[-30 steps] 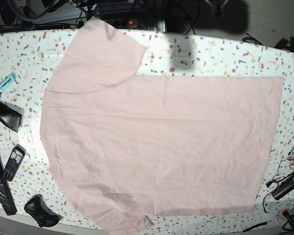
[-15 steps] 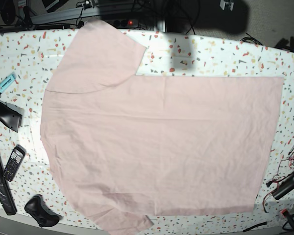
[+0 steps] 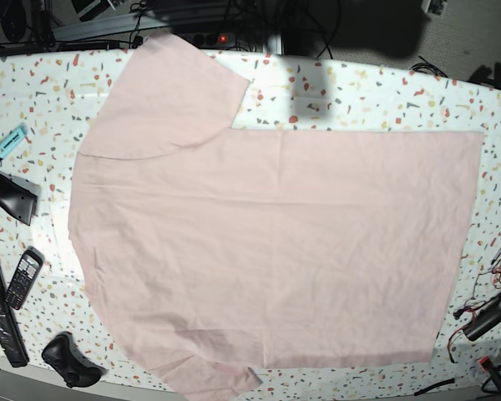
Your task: Fold the T-shirt properly
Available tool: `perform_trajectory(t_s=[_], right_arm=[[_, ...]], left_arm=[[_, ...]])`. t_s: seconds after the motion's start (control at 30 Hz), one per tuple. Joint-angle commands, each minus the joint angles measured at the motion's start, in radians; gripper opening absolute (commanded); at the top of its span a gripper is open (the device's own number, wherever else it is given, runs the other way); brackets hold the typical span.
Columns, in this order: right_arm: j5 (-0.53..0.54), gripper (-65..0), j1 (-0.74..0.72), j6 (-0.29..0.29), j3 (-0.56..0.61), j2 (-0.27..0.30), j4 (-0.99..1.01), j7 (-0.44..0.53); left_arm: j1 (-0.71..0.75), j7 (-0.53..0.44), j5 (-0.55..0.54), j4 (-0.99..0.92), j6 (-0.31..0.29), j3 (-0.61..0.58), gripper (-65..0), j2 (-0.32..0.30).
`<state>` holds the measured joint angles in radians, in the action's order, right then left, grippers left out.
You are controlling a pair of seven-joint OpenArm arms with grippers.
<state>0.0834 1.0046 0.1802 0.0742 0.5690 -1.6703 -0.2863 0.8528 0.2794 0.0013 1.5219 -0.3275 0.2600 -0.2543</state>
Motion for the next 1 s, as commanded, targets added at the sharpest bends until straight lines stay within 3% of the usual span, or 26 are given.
perform_trajectory(t_s=[0.0, 0.2, 0.43, 0.57, 0.67, 0.77, 0.97], right_arm=[[0.004, -54.2, 0.045, 0.003, -0.002, 0.029, -0.052, 0.0], [-0.102, -54.2, 0.19, 0.002, -0.003, 0.129, -0.296, -0.062], [-0.215, -54.2, 0.218, 0.002, -0.003, 0.184, -0.459, -0.142], [-0.29, -54.2, 0.217, -0.006, -0.003, 0.191, -0.536, -0.153], [-0.348, -54.2, 0.217, -0.009, -0.003, 0.19, -0.602, -0.157], [-0.406, -54.2, 0.217, -0.063, -0.003, 0.19, -0.675, -0.167], [-0.508, -54.2, 0.193, -0.182, -0.002, 0.187, -0.686, -0.19]], left_arm=[[0.031, -0.006, 0.003, 0.053, -0.002, 0.005, -60.6, -0.026], [0.109, 0.062, 0.087, 0.283, -0.001, 0.005, -60.6, -0.134], [0.114, 0.115, 0.211, 0.492, 0.002, 0.006, -60.4, -0.248], [0.112, 0.115, 0.269, 0.563, 0.011, 0.006, -53.4, -0.321], [0.104, 0.087, 0.271, 0.573, 0.072, 0.006, -46.1, -0.378], [0.084, 0.059, 0.272, 0.573, 0.12, 0.006, -41.0, -0.439], [-0.027, -0.018, 0.267, 0.555, 0.118, 0.005, -40.2, -0.519]])
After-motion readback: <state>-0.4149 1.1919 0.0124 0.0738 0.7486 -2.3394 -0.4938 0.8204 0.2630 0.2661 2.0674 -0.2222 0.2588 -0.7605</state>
